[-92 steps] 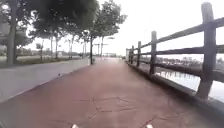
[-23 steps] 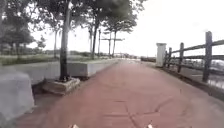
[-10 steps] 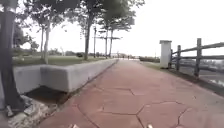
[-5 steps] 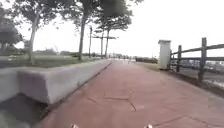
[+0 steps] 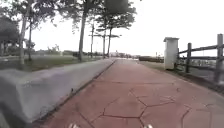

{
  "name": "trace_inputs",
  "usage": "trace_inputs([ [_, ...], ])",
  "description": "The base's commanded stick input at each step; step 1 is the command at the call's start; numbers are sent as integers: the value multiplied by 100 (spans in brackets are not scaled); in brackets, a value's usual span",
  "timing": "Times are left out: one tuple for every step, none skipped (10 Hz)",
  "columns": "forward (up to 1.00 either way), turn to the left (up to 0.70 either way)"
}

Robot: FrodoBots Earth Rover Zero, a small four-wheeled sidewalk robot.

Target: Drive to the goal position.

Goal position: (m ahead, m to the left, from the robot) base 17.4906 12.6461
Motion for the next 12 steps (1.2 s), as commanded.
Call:
trace_inputs([
  [100,-34],
  [100,-40],
  [100,-40],
  [100,-40],
  [100,-40],
  [100,-40],
  [100,-40],
  [100,-40],
  [100,-40],
  [100,-40],
  [100,-40],
  [100,-10],
])
